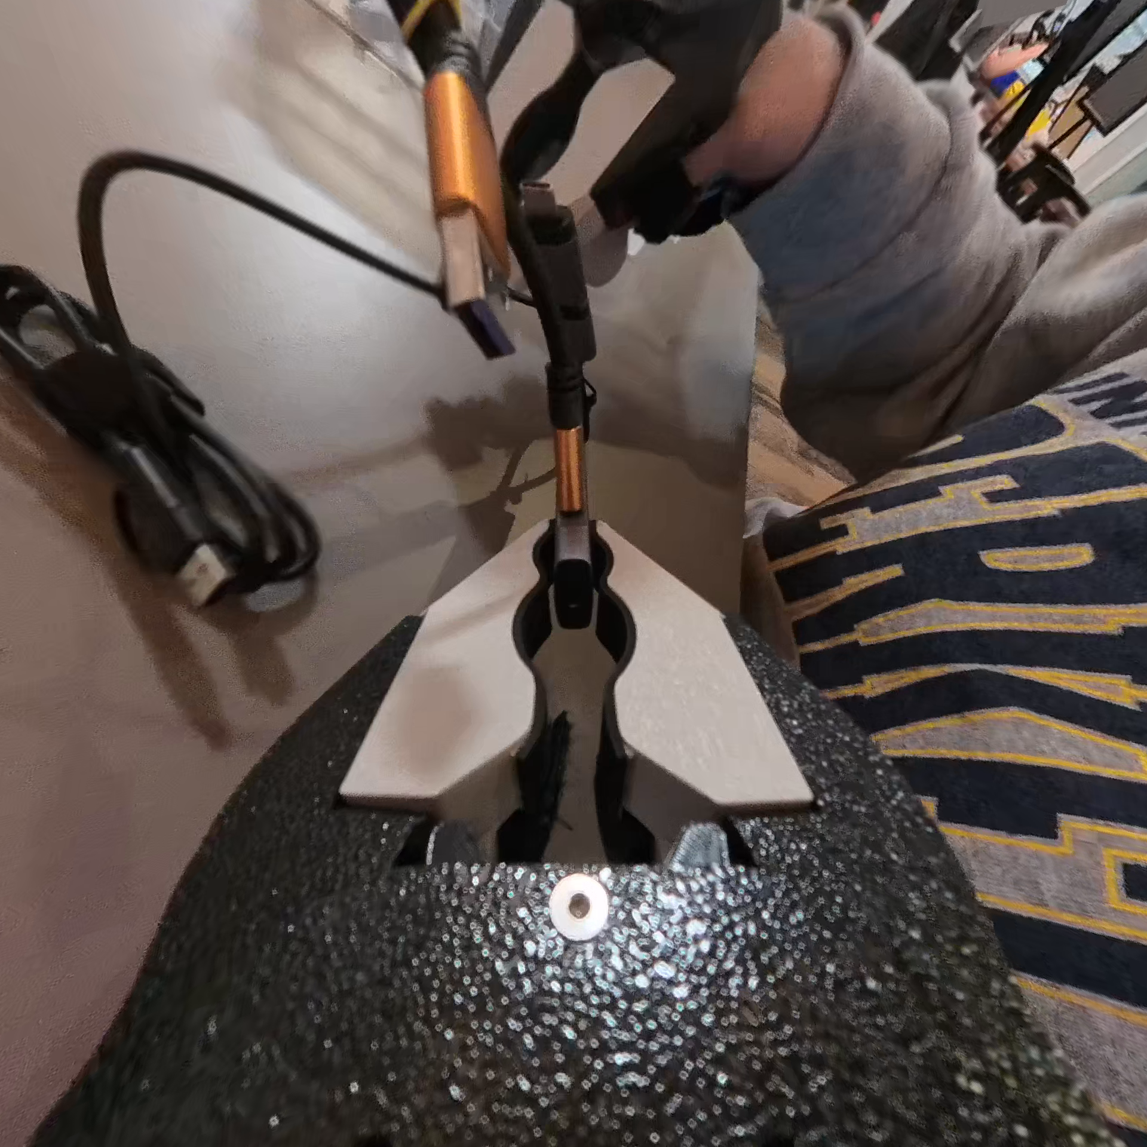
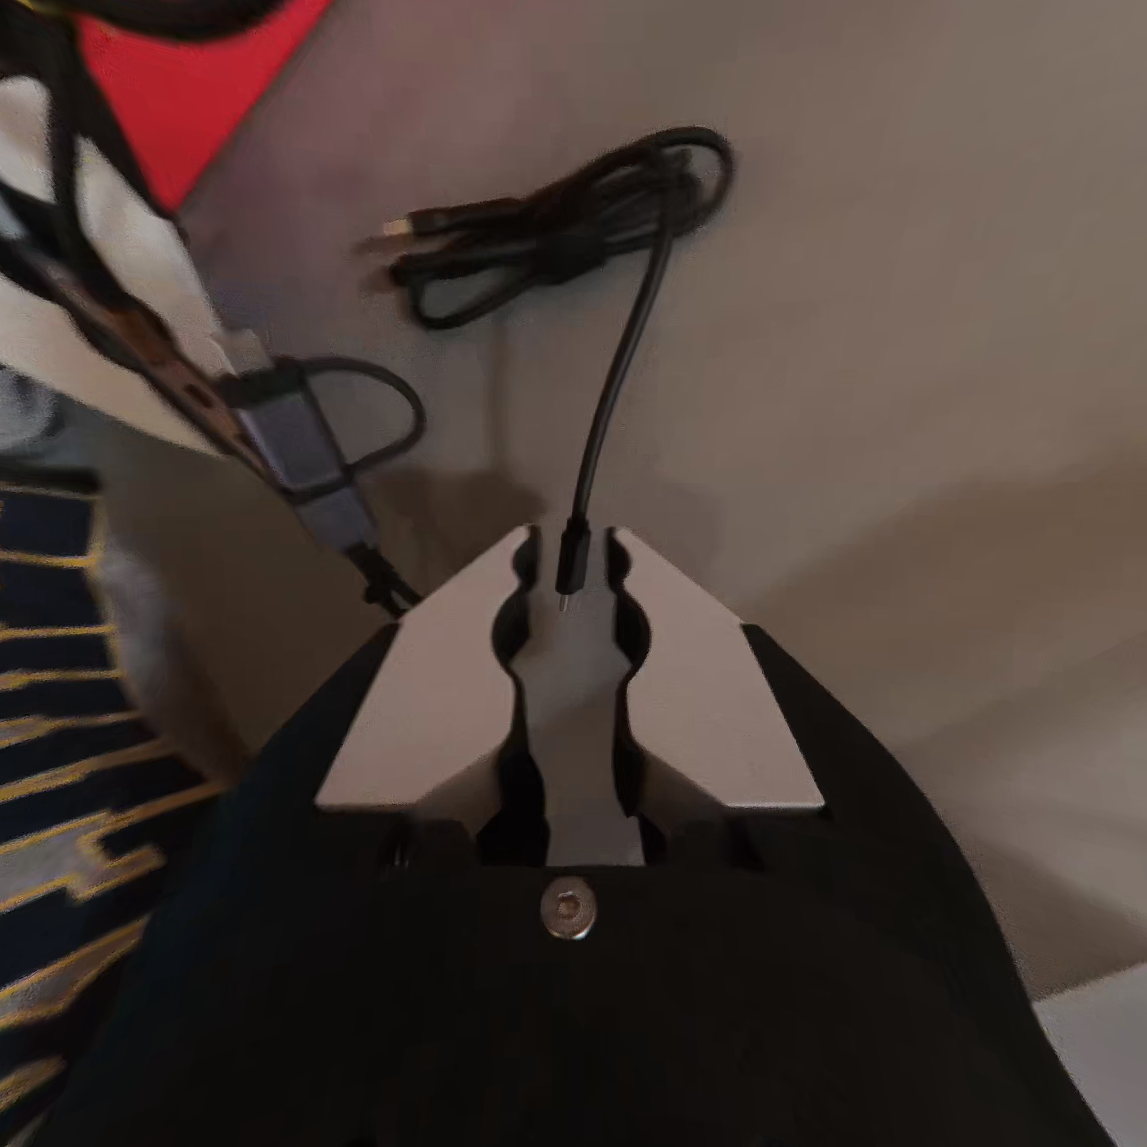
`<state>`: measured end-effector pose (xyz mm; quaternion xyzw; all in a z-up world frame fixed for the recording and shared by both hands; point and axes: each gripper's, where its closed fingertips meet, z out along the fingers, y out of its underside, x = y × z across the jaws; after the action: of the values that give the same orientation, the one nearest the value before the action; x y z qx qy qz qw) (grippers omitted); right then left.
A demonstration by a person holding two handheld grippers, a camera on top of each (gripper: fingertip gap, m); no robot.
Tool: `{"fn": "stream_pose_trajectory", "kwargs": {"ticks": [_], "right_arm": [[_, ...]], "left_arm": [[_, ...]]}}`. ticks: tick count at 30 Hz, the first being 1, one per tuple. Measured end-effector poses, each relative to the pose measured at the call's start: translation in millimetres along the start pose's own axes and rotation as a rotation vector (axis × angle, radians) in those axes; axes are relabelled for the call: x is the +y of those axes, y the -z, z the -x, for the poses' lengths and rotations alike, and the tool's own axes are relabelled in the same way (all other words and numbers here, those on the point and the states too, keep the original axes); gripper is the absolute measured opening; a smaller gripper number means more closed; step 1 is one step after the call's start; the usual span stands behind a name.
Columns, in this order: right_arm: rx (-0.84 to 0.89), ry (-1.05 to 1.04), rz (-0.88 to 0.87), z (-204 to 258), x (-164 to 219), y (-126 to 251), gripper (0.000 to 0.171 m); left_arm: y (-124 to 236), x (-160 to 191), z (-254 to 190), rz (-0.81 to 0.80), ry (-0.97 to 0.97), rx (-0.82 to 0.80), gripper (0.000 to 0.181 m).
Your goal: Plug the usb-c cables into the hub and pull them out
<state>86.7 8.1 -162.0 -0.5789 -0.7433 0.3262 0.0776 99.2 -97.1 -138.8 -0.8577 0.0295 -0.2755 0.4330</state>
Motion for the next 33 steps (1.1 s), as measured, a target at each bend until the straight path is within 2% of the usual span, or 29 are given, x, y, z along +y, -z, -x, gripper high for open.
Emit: {"fn": "stream_pose_trajectory", "kwargs": {"ticks": [1,2,6,8,12,16,17,18,22,28,31,33], "right_arm": [[-0.036,-0.001,0.002,4.7,-4.9,3.6,0.033],[-0.056,0.013,0.000,6.3,-11.3,9.6,0.039],[-0.179,0.059,0.110,10.0,-21.1,21.8,0.030],[-0.227,0.031,0.171,6.6,-24.1,14.2,0.028],[-0.381,-0.032,0.349,10.7,-5.9,-6.4,0.030],[-0.474,0.028,0.374,15.7,-1.1,-22.6,0.033],[-0.478,0.032,0.394,16.6,2.3,-25.0,0.025],[-0.476,0.044,0.389,17.8,3.2,-27.3,0.009],[-0.403,0.059,0.181,13.8,-26.0,-21.9,0.002],[-0.133,0.044,-0.218,-10.8,-75.6,25.1,0.002],[-0.091,-0.037,-0.349,-16.9,-84.4,44.1,0.002],[-0.057,-0.081,-0.370,-24.1,-80.2,49.0,0.002]], "left_arm": [[1.1,1.0,-1.7,0.002,-0.006,0.006,0.006],[1.9,1.8,-2.8,0.003,-0.008,0.009,0.006],[2.0,2.0,-4.9,0.009,-0.029,0.009,0.006],[1.9,2.4,-6.3,0.012,-0.044,0.014,0.006],[2.4,4.3,-9.7,0.021,-0.058,0.029,0.006],[2.5,4.8,-11.6,0.026,-0.073,0.029,0.006],[2.6,4.9,-11.5,0.026,-0.072,0.028,0.006],[2.6,4.8,-11.4,0.024,-0.071,0.028,0.006],[2.6,1.0,-9.0,0.003,-0.080,0.002,0.006],[4.8,-22.2,10.8,-0.114,-0.162,-0.191,0.006],[2.3,-27.8,21.1,-0.129,-0.228,-0.289,0.006],[1.5,-29.9,28.5,-0.122,-0.274,-0.366,0.006]]}}
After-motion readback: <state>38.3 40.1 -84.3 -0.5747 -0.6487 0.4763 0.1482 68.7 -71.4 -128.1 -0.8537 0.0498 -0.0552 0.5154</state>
